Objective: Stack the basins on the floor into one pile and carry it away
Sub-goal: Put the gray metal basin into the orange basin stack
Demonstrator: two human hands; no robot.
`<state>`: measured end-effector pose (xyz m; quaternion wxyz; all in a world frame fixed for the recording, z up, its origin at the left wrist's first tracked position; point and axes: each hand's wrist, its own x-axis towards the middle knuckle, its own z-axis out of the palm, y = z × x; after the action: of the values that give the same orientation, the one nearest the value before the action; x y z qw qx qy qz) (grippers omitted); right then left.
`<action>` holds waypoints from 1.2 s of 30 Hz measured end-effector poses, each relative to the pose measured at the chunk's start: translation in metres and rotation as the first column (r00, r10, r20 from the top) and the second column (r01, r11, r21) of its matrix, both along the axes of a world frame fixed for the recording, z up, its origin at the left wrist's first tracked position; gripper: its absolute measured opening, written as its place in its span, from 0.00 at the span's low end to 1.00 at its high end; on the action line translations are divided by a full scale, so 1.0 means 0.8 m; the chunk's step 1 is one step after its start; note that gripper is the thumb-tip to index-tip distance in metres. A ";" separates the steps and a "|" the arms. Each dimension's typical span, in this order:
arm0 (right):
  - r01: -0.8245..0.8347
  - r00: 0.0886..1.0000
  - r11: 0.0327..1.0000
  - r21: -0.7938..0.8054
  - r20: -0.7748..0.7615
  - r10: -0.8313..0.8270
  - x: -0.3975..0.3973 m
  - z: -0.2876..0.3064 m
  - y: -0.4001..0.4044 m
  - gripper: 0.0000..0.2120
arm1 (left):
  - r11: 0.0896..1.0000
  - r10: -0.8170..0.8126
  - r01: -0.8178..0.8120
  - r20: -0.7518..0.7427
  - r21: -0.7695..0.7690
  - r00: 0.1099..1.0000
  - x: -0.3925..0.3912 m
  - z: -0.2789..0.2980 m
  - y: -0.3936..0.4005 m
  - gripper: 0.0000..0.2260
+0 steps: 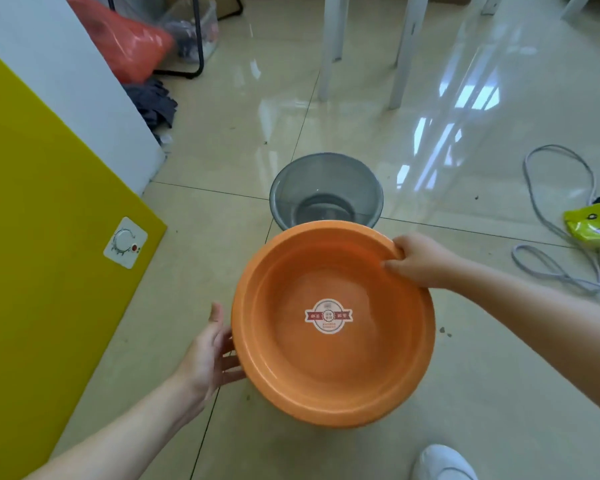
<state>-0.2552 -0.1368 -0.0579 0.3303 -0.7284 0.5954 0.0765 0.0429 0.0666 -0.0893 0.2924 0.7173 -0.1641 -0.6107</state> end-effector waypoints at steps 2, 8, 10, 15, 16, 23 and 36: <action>-0.049 0.999 0.998 -0.028 -0.019 0.048 0.001 -0.003 -0.006 0.13 | 0.997 -0.073 0.074 0.023 -0.024 0.997 -0.005 -0.002 -0.004 0.28; 0.269 0.961 0.959 -0.087 0.083 -0.262 0.013 -0.021 -0.064 0.29 | 0.981 -0.188 0.171 0.257 0.090 0.948 -0.016 -0.026 -0.012 0.20; 0.446 0.886 0.894 0.036 0.126 -0.447 0.020 -0.041 -0.087 0.26 | 0.976 -0.214 0.190 0.302 0.109 0.929 -0.020 -0.030 -0.013 0.21; 0.557 0.648 0.655 0.511 0.226 -0.728 0.055 -0.087 -0.107 0.23 | 0.976 -0.213 0.173 0.420 0.130 0.882 -0.035 -0.027 -0.009 0.12; 0.566 0.598 0.619 0.544 0.247 -0.763 0.064 -0.096 -0.108 0.21 | 0.978 -0.204 0.162 0.416 0.134 0.886 -0.035 -0.028 -0.008 0.12; 0.649 0.346 0.598 0.471 0.517 -0.783 0.073 -0.040 -0.153 0.16 | 0.994 -0.100 0.084 0.276 0.067 0.956 -0.025 -0.030 -0.001 0.29; 0.226 0.848 0.900 0.373 0.379 -0.371 -0.013 0.055 0.064 0.10 | 0.996 0.085 -0.087 0.094 0.016 0.992 -0.007 -0.018 -0.002 0.21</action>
<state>-0.2656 -0.0854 -0.0143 0.5760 -0.5614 0.5921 -0.0495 0.0372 0.0648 -0.1037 0.3033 0.7544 -0.1406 -0.5649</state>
